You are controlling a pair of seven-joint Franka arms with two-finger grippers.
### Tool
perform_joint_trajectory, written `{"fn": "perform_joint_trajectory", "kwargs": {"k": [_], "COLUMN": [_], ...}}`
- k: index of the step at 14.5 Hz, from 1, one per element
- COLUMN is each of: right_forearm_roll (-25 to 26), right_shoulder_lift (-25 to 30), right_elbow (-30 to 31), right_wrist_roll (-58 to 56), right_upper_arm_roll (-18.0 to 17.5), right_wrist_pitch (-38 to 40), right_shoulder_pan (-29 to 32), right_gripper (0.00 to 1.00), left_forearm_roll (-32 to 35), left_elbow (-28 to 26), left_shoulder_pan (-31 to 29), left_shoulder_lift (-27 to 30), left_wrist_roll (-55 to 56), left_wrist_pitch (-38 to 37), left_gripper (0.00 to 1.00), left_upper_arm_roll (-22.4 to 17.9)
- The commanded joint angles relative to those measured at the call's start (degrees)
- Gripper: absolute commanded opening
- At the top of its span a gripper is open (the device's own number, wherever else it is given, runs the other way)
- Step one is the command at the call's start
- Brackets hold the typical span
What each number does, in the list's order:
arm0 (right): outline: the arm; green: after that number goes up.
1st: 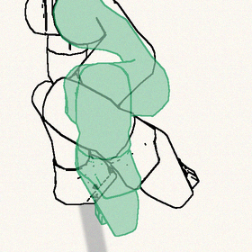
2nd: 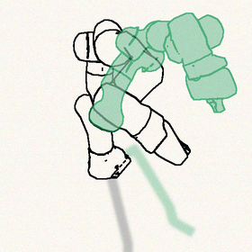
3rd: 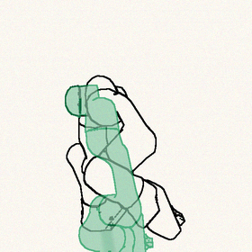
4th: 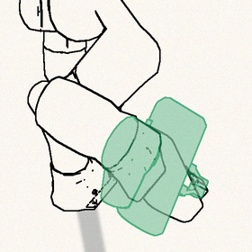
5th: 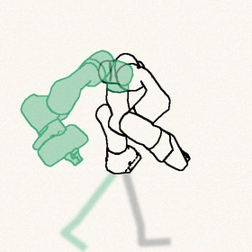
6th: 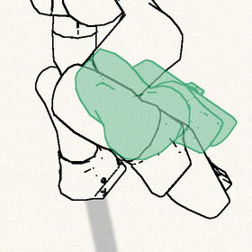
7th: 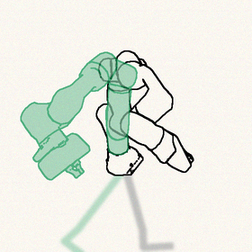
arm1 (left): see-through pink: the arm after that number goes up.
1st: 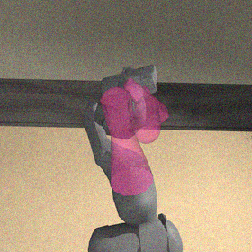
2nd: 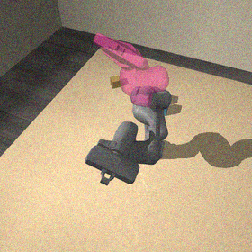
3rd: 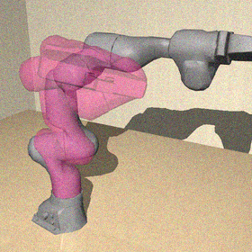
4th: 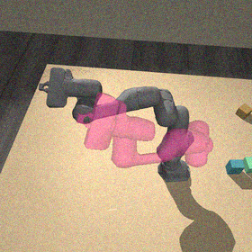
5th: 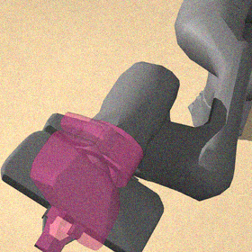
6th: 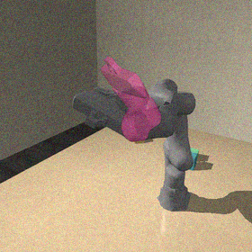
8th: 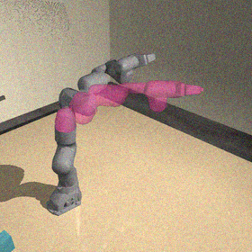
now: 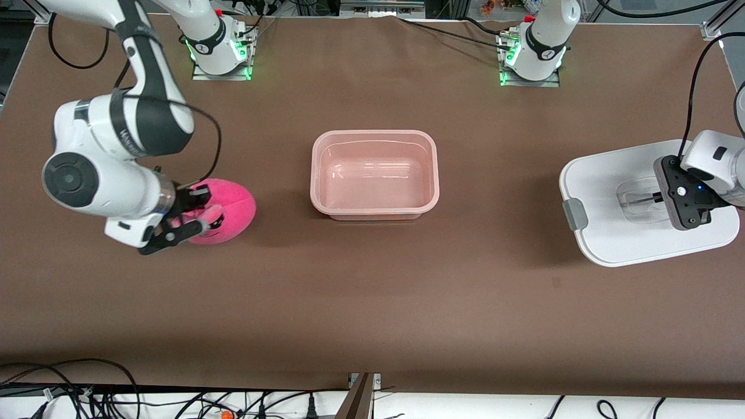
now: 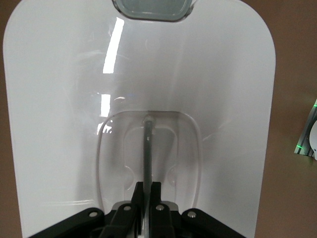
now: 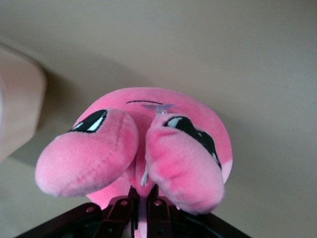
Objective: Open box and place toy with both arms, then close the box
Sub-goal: 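Carry the plush toy into the open pink box with the right gripper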
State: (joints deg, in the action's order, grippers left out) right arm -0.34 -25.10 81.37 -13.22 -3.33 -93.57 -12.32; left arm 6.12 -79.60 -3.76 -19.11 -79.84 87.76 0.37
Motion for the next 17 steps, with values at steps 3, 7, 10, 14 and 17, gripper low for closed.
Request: {"fn": "perform_joint_trajectory", "kwargs": {"k": [3,7,10,14,17], "right_forearm_roll": [2.36,6.47,12.18,13.08,13.17], "right_shoulder_lift": [-0.39,-0.74,-1.09,-3.64,-5.57], "right_elbow": [-6.48,-7.89,-7.89,-7.98,-9.38], "right_wrist_roll": [-16.1,-26.22,-26.77,-26.51,-25.89], "right_upper_arm_roll": [-1.33,-1.33,-1.24,-1.33,-1.24], "right_wrist_pitch": [4.8,4.71,4.89,4.19,3.83], "right_shoulder_pan": [-7.7,-15.96,-24.57,-30.3,-32.24], "right_gripper": [0.0,0.0,0.0,0.0,0.0], "left_forearm_roll": [1.43,1.43,1.43,1.43,1.35], "left_elbow": [1.99,1.99,1.99,1.99,1.99], "left_shoulder_pan": [0.16,-0.46,-0.02,-0.02,-0.37], "left_shoulder_lift": [-0.58,-0.58,-0.58,-0.58,-0.58], "left_wrist_roll": [-0.06,-0.41,-0.32,-0.32,-0.41], "left_wrist_pitch": [-1.45,-1.37,-1.37,-1.37,-1.37], "left_gripper": [0.0,0.0,0.0,0.0,0.0], "left_upper_arm_roll": [0.16,-0.11,-0.11,-0.11,-0.11]}}
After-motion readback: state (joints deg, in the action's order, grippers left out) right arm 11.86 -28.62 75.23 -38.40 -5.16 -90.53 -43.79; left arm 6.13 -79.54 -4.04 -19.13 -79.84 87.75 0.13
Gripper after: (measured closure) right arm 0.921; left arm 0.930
